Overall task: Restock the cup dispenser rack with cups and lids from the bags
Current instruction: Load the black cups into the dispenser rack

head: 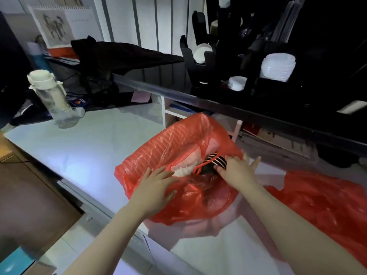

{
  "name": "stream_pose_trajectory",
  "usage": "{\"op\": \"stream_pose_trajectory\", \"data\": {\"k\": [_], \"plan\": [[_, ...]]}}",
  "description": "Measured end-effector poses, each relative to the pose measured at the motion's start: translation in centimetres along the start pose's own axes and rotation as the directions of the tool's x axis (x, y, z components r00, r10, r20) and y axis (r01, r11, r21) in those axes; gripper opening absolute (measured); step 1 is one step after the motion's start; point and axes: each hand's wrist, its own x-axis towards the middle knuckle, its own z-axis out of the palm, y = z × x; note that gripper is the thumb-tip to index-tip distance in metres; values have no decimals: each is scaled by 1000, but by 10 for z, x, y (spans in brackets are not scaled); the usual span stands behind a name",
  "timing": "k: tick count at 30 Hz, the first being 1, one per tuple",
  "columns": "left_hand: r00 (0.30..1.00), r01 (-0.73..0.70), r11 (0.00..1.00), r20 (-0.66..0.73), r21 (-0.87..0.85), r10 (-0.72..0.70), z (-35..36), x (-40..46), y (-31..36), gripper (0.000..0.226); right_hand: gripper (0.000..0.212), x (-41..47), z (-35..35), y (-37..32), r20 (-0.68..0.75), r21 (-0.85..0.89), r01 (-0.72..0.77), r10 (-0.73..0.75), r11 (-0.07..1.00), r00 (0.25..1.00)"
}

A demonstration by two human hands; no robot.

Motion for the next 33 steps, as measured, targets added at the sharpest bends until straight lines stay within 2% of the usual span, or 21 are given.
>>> {"op": "stream_pose_trajectory", "data": {"k": [3, 7, 12, 17, 20, 24, 29, 33], "plan": [[999, -23, 999, 42, 39, 21, 3, 1, -11, 47, 49, 1, 1, -8, 42, 23, -60, 59, 998, 997], [998, -60, 998, 12, 4, 60, 1, 7, -14, 44, 61, -4, -9, -14, -10, 31, -116, 116, 993, 993], [992, -94, 992, -92, -79, 86, -9, 18, -11, 39, 51, -22, -25, -18, -48, 149, -9, 16, 989, 999], [982, -123, 972, -165, -199, 90, -19, 36, -6, 37, 43, -37, -47, -11, -228, 273, 59, 5, 960, 974], [979, -129, 950, -191, -284, 76, -26, 49, 1, 43, 42, -41, -68, -4, -258, 457, 53, 76, 888, 963], [963, -150, 896, -267, -417, 37, -41, 64, 16, 54, 33, -49, -95, 2, -207, 741, 91, 97, 666, 974], [970, -193, 794, -236, -577, 64, -56, 72, 33, 50, 29, -56, -114, 5, -254, 826, 159, 106, 540, 961], [976, -192, 724, -209, -662, 67, -62, 78, 43, 62, 29, -56, -128, 3, -369, 791, 271, 75, 549, 926]]}}
